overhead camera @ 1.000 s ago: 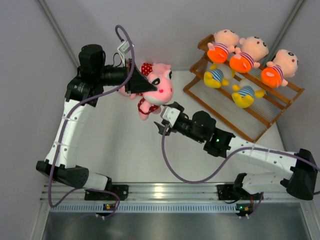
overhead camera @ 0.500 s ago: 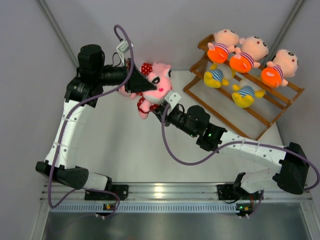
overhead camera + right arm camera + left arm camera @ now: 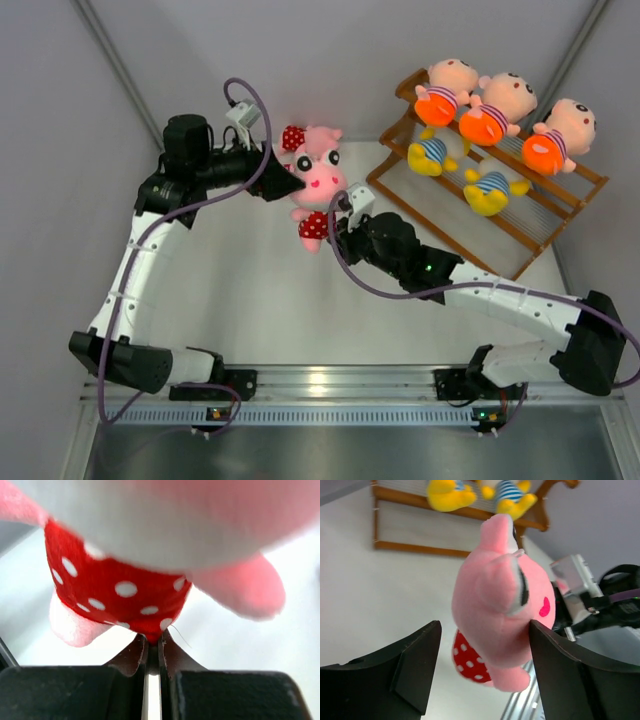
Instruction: Place and organize the stuffed toys onto the shelf
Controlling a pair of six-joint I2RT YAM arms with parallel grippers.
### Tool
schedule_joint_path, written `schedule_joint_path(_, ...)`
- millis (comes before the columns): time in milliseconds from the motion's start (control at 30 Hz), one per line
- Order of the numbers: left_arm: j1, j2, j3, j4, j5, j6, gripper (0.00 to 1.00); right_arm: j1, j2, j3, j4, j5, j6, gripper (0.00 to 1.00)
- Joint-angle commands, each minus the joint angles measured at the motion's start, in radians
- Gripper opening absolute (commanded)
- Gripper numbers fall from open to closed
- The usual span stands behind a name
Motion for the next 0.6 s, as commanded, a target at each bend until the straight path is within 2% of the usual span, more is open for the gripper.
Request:
schedule_joint_path(0,0.013,-0.009,-0.039,-0.045,-0.285,0.161,0.79,-0.045,-0.022,-0.001,-0.223,0.001,0.146,0.00)
schedule_joint_path(167,0.013,-0.047,-0.163,-0.068,-0.538,0.316,0.85,-0.142,0.056,0.001,-0.423,-0.023,0.230,0.00)
schedule_joint_path(267,0.013,-0.072,-0.216,-0.083,-0.615,0.379,0.85,-0.212,0.148,0.051,-0.512,-0.075,0.235,0.00)
schedule_joint_path(567,0.013,-0.104,-0.288,-0.109,-0.663,0.462,0.85,-0.393,0.394,0.258,-0.624,-0.053,0.232,0.00)
